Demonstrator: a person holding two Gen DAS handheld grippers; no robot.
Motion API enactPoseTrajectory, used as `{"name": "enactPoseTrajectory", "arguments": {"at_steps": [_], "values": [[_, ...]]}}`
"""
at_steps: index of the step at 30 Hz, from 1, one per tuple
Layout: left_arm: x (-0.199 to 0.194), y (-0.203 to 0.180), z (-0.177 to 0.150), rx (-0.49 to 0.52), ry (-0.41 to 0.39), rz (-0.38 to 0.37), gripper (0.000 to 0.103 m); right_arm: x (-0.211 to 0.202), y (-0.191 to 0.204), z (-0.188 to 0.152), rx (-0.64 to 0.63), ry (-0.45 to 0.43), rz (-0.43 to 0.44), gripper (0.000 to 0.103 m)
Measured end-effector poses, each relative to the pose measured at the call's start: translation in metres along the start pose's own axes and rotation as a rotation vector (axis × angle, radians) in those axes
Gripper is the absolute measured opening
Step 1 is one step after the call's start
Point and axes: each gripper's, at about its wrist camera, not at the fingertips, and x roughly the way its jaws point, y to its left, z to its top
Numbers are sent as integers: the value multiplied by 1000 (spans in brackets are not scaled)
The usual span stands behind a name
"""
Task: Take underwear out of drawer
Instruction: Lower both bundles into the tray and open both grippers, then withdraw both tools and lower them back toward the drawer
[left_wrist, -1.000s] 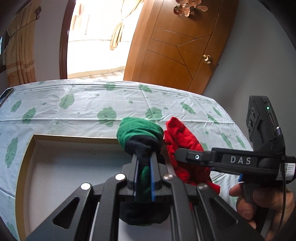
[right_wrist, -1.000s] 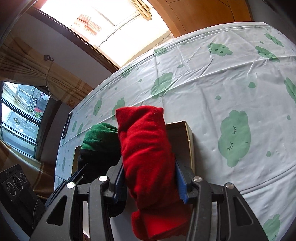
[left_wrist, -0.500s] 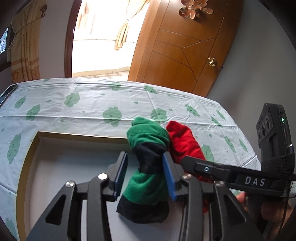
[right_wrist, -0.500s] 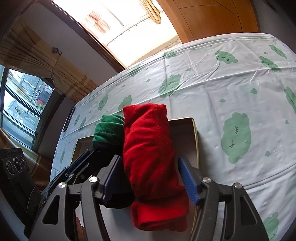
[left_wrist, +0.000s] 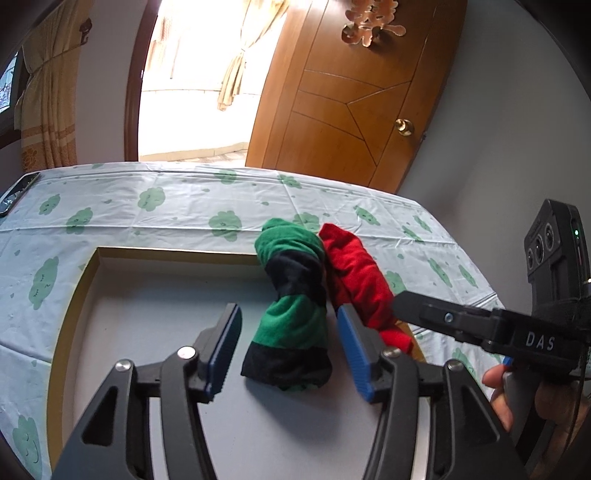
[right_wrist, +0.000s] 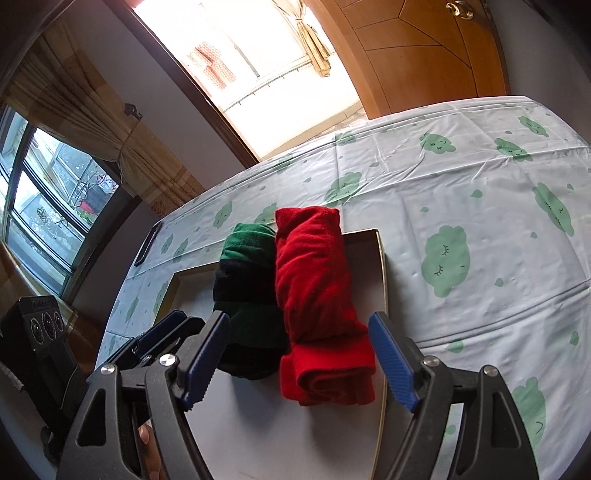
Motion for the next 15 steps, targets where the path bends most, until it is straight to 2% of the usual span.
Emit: {"name": "enactPoseTrajectory", "arguments": {"at_steps": [15], "values": [[-57, -19, -30, 93, -52, -8, 58, -40, 26, -60, -89, -31, 62, 80]]}}
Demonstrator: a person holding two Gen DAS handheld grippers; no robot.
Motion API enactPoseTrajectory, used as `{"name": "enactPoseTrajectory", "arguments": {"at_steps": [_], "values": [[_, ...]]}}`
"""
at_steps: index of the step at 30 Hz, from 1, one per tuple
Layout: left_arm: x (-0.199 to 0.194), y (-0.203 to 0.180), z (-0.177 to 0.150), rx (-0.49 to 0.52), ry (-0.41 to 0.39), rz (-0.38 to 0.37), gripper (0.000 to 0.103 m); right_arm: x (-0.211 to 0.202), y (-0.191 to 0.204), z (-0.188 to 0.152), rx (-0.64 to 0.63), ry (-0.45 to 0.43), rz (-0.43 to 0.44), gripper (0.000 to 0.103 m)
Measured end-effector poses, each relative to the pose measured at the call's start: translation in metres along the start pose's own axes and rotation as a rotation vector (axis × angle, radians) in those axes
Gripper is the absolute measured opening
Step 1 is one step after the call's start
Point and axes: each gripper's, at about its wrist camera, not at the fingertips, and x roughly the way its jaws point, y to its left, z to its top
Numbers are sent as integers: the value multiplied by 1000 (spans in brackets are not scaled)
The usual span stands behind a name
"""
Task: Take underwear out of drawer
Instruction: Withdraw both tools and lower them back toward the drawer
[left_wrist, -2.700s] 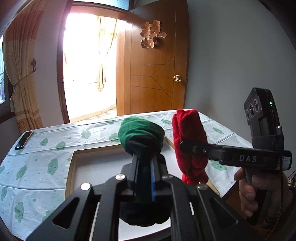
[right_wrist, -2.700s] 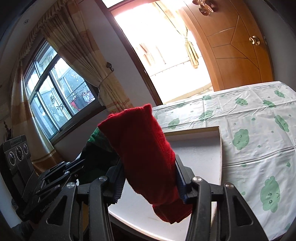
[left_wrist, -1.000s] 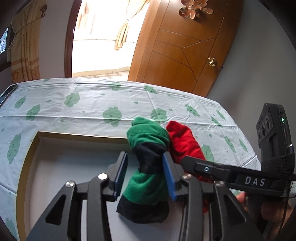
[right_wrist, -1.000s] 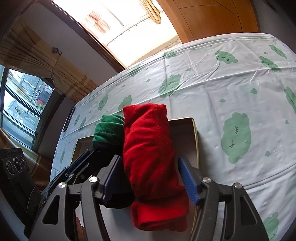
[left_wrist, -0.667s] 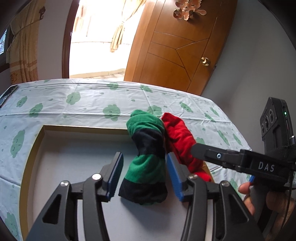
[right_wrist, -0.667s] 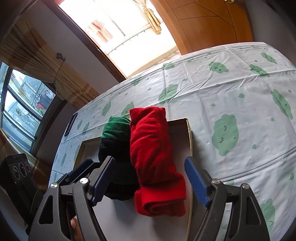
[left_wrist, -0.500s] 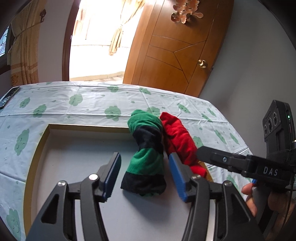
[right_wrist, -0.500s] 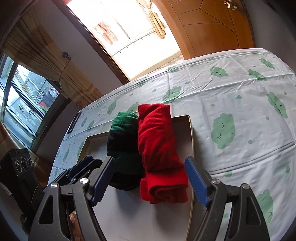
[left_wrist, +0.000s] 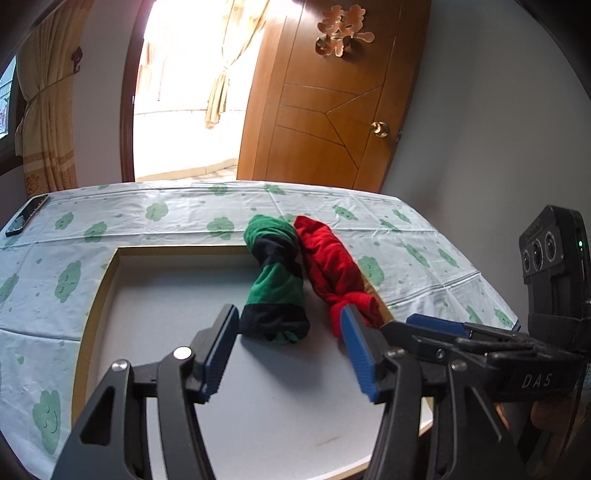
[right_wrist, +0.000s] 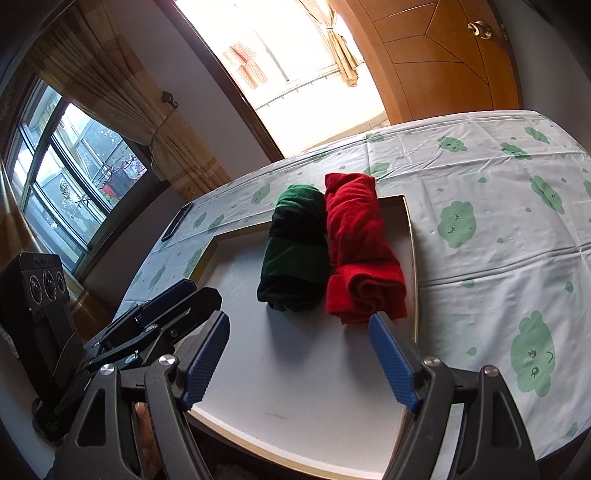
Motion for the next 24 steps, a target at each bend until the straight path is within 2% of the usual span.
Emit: {"name": "enactPoseTrajectory", "arguments": {"at_steps": [21, 24], "values": [[-49, -24, -61, 90, -19, -8, 58, -24, -1, -75, -21, -4, 71, 81], [-57, -22, -70, 93, -17, 0, 58, -32, 6, -89, -67, -41, 53, 82]]}}
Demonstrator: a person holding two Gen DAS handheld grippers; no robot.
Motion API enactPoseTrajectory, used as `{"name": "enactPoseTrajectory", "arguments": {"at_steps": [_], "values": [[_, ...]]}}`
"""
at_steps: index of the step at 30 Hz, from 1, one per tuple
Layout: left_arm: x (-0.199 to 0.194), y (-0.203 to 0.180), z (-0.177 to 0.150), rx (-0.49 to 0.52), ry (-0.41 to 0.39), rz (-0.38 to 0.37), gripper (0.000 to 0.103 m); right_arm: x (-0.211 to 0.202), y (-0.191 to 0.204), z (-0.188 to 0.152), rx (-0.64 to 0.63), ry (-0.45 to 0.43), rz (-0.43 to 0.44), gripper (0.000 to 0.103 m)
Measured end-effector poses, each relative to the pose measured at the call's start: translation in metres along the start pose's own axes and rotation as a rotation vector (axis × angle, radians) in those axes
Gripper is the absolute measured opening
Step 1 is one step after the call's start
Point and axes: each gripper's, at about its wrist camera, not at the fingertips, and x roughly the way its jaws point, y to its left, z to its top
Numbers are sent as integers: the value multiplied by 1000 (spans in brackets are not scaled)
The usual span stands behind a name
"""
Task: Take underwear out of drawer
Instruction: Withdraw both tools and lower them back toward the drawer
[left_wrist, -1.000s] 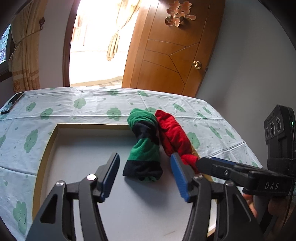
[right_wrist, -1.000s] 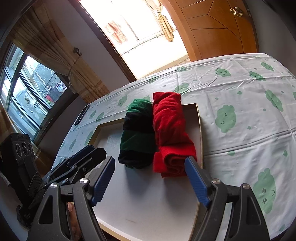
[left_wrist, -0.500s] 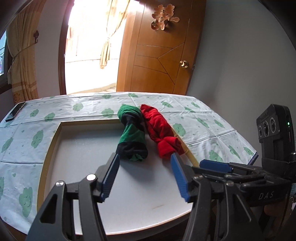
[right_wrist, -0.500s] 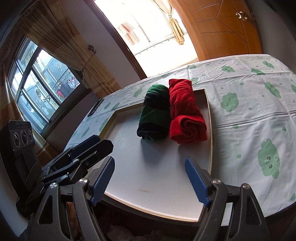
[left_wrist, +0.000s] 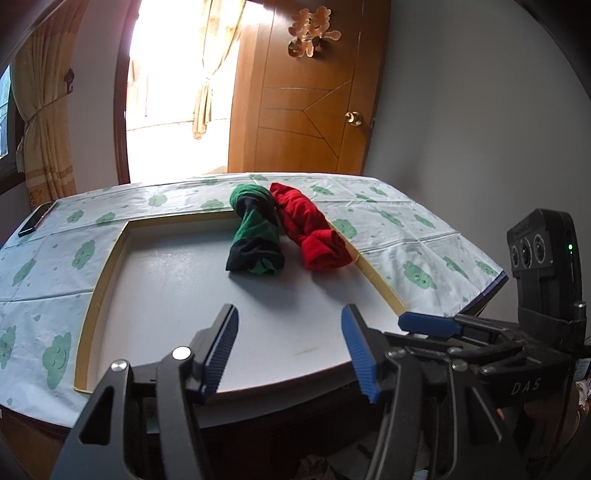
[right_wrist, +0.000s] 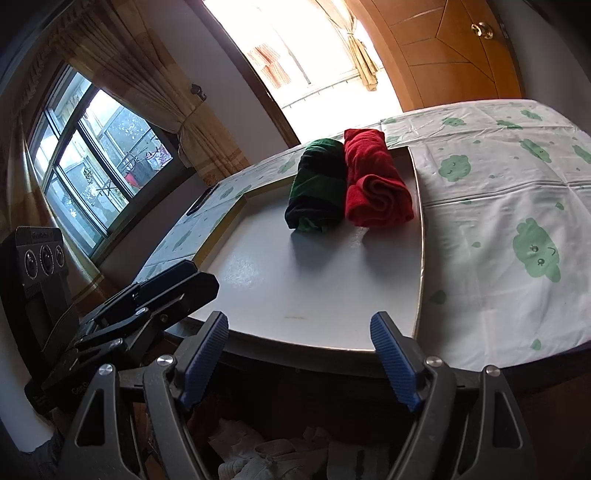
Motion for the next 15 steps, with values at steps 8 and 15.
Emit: {"name": "enactPoseTrajectory", "arguments": {"at_steps": [8, 15], "values": [[-25, 17, -26, -10, 10, 32, 58, -17, 18, -28, -63, -26, 0, 85], [-48, 49, -51, -34, 31, 98, 59, -13, 19, -54, -67, 4, 9, 85]]}}
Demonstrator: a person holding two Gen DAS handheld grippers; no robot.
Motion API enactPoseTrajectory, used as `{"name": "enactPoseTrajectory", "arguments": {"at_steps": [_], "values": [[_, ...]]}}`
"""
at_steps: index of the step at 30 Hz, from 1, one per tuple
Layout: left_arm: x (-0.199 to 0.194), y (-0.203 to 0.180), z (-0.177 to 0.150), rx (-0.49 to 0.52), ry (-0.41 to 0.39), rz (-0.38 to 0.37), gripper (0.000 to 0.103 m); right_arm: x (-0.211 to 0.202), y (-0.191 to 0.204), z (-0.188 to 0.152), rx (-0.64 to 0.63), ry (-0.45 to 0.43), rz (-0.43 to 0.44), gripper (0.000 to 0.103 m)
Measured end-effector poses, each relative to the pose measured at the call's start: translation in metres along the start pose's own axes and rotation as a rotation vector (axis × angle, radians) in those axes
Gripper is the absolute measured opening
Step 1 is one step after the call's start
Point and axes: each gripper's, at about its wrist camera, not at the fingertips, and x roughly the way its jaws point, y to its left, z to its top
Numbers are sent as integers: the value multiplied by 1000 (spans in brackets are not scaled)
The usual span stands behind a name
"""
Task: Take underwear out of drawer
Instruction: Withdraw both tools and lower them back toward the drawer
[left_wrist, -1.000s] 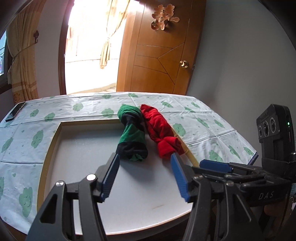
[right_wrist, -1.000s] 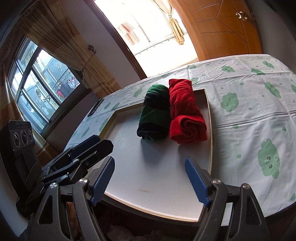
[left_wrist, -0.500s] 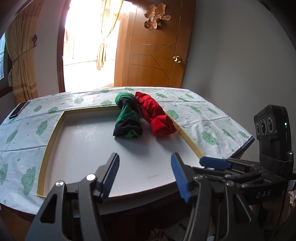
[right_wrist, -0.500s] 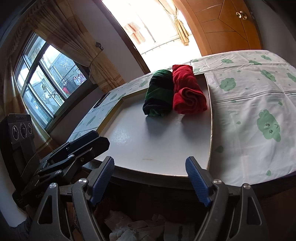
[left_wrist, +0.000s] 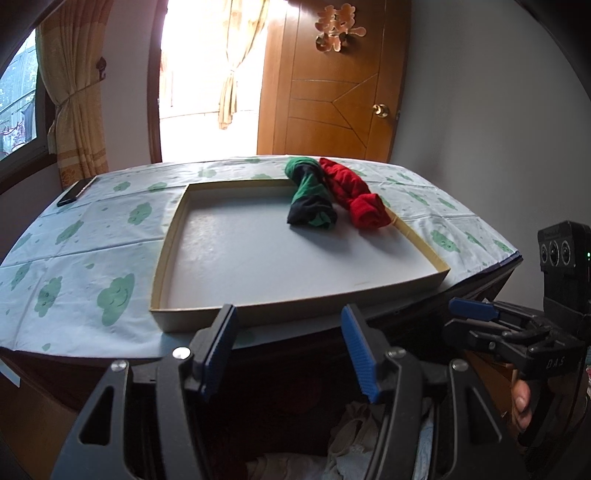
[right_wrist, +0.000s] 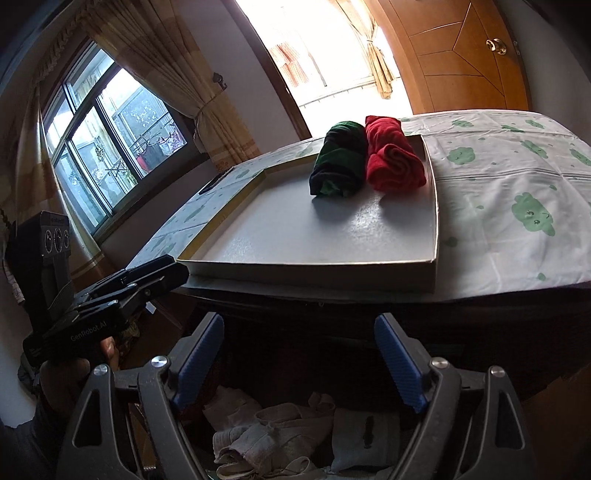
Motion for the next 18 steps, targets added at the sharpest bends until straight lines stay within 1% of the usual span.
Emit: {"name": "enactPoseTrajectory", "arguments": {"at_steps": [4, 8, 10, 13, 16, 18], "values": [[-6, 25, -18, -37, 20, 45, 63, 7, -2, -15, 15, 22, 8, 85], [-4, 42, -43, -66, 78, 83, 64, 22, -2, -32, 25, 66, 5, 85], [1, 46, -56, -63, 127, 96, 64, 30, 0, -39, 29, 87, 12, 85], [11, 45, -72, -27, 198, 117, 64, 43, 4, -48, 19, 127, 18, 85], [25, 45, -87, 5, 298, 132, 69, 57, 11, -55, -6, 181, 15, 85], [35, 45, -97, 22, 364, 135, 69, 65, 14, -59, -20, 210, 14, 85]]}}
